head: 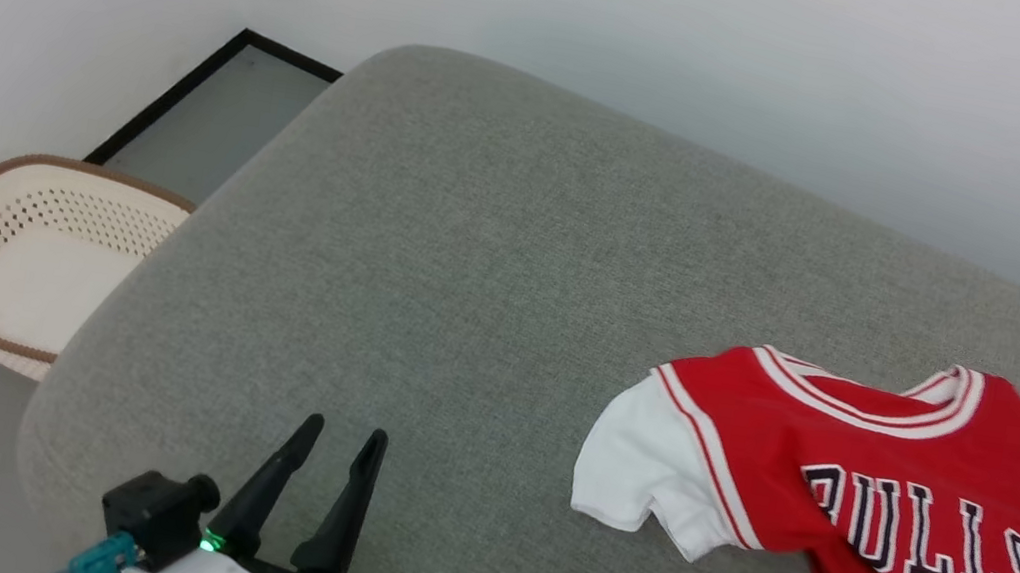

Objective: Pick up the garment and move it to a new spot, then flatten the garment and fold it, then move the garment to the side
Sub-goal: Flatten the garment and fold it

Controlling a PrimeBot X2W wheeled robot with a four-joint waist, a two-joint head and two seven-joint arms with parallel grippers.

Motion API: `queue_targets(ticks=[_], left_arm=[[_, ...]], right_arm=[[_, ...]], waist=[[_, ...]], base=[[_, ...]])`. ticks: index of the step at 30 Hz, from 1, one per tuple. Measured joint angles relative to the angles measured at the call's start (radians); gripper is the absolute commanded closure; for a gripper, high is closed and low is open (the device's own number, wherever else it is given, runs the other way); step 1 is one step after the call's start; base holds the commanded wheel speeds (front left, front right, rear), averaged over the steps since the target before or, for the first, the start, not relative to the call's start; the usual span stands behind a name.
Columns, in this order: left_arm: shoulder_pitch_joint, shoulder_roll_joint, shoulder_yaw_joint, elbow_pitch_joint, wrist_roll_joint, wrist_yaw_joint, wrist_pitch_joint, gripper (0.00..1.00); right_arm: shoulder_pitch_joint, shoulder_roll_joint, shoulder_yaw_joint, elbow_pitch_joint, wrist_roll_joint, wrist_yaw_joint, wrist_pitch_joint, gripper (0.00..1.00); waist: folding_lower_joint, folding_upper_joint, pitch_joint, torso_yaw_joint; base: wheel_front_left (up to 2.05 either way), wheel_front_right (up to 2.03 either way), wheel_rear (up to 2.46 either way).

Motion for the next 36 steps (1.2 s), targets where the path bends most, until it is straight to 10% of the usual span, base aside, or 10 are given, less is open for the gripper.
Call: queue_targets(ticks=[15,16,17,18,27,36], left_arm=[[-0.079,0.025,-0.089,0.046,-0.028,0.000,0.000,0.00],[-0.082,0.027,-0.092,0.050,-0.032,0.000,0.000,0.00],[-0.086,0.030,-0.096,0.056,-0.035,0.000,0.000,0.00],[-0.088,0.034,-0.099,0.062,-0.036,0.000,0.000,0.00],[-0.049,0.064,-0.048,0.090,-0.074,0.026,0.002,0.00],[0.022,0.093,-0.011,0.042,-0.070,0.061,0.004,0.00]], right_arm=[[0.155,-0.084,-0.168,-0.005,0.025,0.000,0.053,1.00],[0.160,-0.084,-0.177,-0.006,0.018,0.000,0.049,0.80],[0.165,-0.082,-0.181,-0.006,0.004,0.000,0.044,0.15],[0.168,-0.076,-0.187,-0.006,-0.009,0.000,0.039,0.00],[0.083,0.071,-0.205,0.003,-0.094,0.000,0.059,0.00],[0.044,0.144,-0.148,-0.125,-0.165,0.000,-0.151,0.00]], waist=[[0.0000,0.0000,0.028,0.011],[0.0000,0.0000,0.026,0.012],[0.0000,0.0000,0.023,0.012],[0.0000,0.0000,0.018,0.012],[0.0000,0.0000,-0.033,-0.058],[0.0000,0.0000,-0.090,-0.212]], base=[[0.00,0.00,0.00],[0.00,0.00,0.00],[0.00,0.00,0.00],[0.00,0.00,0.00],[0.00,0.00,0.00],[0.00,0.00,0.00]])
